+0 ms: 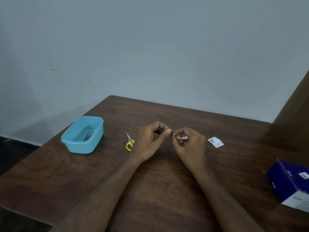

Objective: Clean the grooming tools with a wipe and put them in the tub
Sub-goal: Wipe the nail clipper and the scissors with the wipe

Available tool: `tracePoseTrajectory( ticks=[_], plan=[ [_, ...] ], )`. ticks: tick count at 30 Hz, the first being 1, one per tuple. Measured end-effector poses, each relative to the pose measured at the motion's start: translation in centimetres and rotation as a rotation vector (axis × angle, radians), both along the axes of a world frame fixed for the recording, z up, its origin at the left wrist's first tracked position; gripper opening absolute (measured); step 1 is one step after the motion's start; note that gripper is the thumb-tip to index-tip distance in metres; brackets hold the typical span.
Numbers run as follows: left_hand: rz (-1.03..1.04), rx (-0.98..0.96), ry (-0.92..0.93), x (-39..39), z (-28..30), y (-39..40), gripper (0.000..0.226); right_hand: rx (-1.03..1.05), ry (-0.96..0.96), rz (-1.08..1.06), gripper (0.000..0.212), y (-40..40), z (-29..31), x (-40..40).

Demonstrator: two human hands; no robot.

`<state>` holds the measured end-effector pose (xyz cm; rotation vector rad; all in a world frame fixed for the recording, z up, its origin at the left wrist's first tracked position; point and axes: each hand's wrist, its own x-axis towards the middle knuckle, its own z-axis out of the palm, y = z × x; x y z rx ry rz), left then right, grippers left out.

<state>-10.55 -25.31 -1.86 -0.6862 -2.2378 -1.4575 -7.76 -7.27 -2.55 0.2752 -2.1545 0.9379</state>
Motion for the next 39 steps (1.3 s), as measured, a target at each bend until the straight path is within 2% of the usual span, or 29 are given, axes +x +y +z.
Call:
tracePoseTrajectory(
  ticks=[3,14,20,24,27,31,39],
  plan=[
    [-0.061,-0.043,-0.026,0.1,0.0,0.1,0.004,-0.058,-0.006,-0.018,0.015,-0.1,0.0,0.0],
    [-0.039,0.039,-0.021,-0.2,0.1,0.0,0.007,-0.096,-0.018,0.052,0.012,-1.1,0.2,-0.2],
    [-0.038,0.121,-0.149,-0.6,-0.2,0.1,0.016,-0.507,-0.284,0.114,0.029,-0.3,-0.3,-1.2],
    [-0.045,0.097,-0.169,-0.7,-0.4,0.5,0.010,-0.744,-0.337,0.231,0.021,0.3,0.1,-1.4],
    [-0.081,0.105,-0.179,-1.0,-0.4,0.3,0.008,-0.799,-0.331,0.333,0.011,0.0,0.4,-1.0],
    [-0.139,0.177,-0.232,-1.2,-0.2,0.1,0.008,-0.761,-0.327,0.357,0.010,0.1,0.4,-0.9],
    [-0.232,0.358,-0.321,-0.7,0.2,1.3,0.015,-1.053,-0.343,0.416,0.021,0.3,0.9,-1.7]
  ],
)
